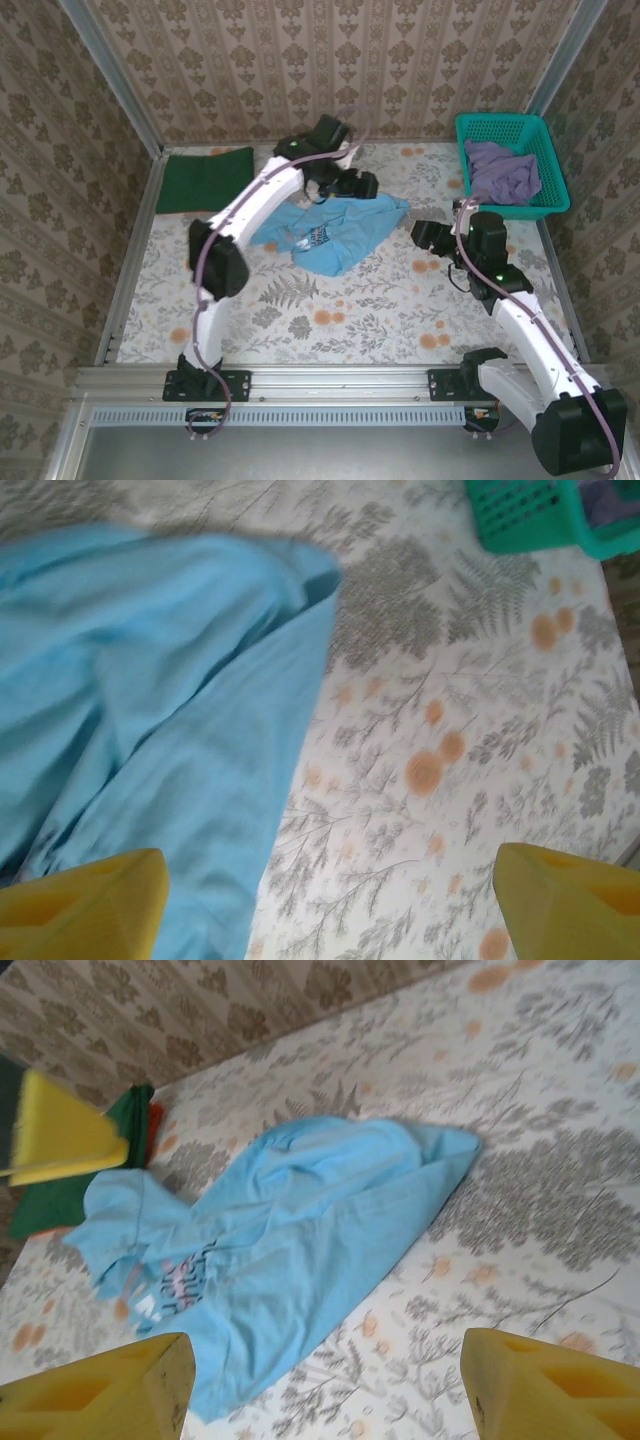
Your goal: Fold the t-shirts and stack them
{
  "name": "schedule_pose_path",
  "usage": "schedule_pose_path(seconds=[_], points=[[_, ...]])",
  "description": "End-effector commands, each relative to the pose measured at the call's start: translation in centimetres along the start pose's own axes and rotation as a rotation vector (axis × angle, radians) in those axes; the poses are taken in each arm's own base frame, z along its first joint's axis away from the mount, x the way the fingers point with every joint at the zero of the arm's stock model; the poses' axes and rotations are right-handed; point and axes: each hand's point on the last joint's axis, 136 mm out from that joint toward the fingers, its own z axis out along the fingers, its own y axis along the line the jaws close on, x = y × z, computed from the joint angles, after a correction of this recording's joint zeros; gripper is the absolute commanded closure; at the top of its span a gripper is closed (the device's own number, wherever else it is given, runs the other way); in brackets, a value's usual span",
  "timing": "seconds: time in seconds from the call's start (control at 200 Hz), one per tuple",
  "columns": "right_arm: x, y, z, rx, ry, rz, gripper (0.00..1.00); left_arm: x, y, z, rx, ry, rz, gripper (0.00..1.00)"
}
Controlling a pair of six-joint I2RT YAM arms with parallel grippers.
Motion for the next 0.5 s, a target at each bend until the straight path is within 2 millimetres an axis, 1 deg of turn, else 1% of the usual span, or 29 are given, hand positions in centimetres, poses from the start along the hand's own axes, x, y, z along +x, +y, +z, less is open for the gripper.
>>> schedule_pose_path(seconds=[0.0, 0.075, 0.125, 0.2, 0.225, 0.24, 0.265, 0.275, 0.295, 0.31, 0.34, 0.39, 0.45, 0.495], points=[[3.0, 1.1, 1.0, -0.038, 0.133, 0.043, 0.3, -2.6, 2.0, -8.1, 0.0, -0.282, -0.09, 0.16], [4.9, 1.4, 2.4, -0.01, 0.229, 0.03, 0.33, 0.0, 5.2, -8.8, -0.043, -0.3, -0.177, 0.2], [6.3, 1.9, 3.6, -0.003, 0.292, 0.03, 0.34, 2.2, 7.6, -8.8, -0.088, -0.295, -0.235, 0.23], [8.5, 3.6, 5.4, -0.017, 0.393, 0.005, 0.37, 5.3, 10.8, -8.6, -0.131, -0.294, -0.33, 0.29], [9.1, 4.2, 6.0, -0.012, 0.419, -0.018, 0.39, 6.4, 11.6, -8.4, -0.137, -0.291, -0.362, 0.31], [9.4, 4.7, 6.3, -0.009, 0.433, -0.039, 0.39, 6.8, 13.0, -8.7, -0.153, -0.303, -0.399, 0.32], [9.7, 5.1, 6.9, 0.007, 0.444, -0.07, 0.39, 7.7, 14.2, -8.7, -0.162, -0.311, -0.44, 0.32], [9.8, 5.4, 7.1, 0.011, 0.446, -0.084, 0.39, 7.8, 14.4, -8.9, -0.161, -0.32, -0.452, 0.33], [10.0, 5.8, 7.5, 0.024, 0.449, -0.111, 0.39, 8.7, 15.3, -8.6, -0.17, -0.319, -0.48, 0.33], [10.0, 6.2, 7.7, 0.03, 0.446, -0.128, 0.39, 9.2, 15.8, -8.6, -0.174, -0.322, -0.495, 0.33], [10.7, 6.4, 8.7, 0.055, 0.463, -0.159, 0.39, 10.1, 16.8, -8.5, -0.185, -0.327, -0.527, 0.33], [10.8, 7.0, 9.9, 0.082, 0.458, -0.187, 0.39, 11.5, 18.1, -8.2, -0.195, -0.322, -0.577, 0.36], [10.8, 6.9, 11.4, 0.146, 0.465, -0.2, 0.41, 12.8, 19.0, -7.6, -0.2, -0.312, -0.604, 0.37], [11.0, 7.2, 12.5, 0.163, 0.472, -0.22, 0.43, 13.6, 19.5, -7.0, -0.205, -0.297, -0.621, 0.38]])
